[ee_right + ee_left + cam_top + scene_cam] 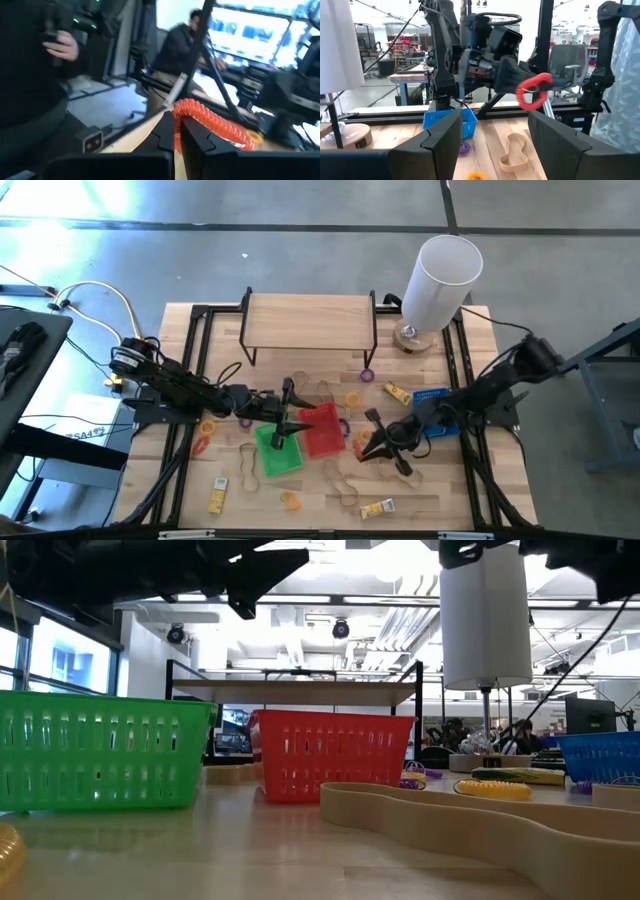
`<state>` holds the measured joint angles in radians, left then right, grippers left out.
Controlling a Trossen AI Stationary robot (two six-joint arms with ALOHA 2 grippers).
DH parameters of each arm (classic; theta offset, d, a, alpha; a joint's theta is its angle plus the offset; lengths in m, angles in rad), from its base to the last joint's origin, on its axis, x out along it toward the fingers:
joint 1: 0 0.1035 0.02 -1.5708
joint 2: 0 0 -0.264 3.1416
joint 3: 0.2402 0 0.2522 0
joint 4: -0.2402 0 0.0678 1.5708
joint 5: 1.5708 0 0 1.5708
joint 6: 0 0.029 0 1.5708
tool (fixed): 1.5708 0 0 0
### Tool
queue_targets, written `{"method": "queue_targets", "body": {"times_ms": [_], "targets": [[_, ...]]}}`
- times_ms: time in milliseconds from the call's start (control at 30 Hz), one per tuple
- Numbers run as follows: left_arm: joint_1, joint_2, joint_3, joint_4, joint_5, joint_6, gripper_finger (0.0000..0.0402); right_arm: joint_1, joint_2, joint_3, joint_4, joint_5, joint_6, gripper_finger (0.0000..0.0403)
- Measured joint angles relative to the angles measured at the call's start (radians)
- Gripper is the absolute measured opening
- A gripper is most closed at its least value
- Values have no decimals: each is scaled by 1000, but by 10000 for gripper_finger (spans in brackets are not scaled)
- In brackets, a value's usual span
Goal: Pick & Place Office Desk Supplies
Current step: Put the orange spring keychain into the green bin
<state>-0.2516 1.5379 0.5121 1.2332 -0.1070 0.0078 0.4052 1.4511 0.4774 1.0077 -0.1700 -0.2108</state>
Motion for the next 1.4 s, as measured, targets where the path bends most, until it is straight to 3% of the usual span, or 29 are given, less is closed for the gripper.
{"method": "queue_targets", "body": {"times_ms": [233, 767, 1400], "targets": [[-21, 7, 0, 5, 2, -42, 220, -37, 154, 17, 210, -103, 54, 3], [-48, 161, 65, 85, 32, -100, 220, -101, 226, 169, 42, -182, 87, 3], [-55, 180, 95, 62, 93, -192, 220, -136, 226, 187, 24, -200, 81, 3]]}}
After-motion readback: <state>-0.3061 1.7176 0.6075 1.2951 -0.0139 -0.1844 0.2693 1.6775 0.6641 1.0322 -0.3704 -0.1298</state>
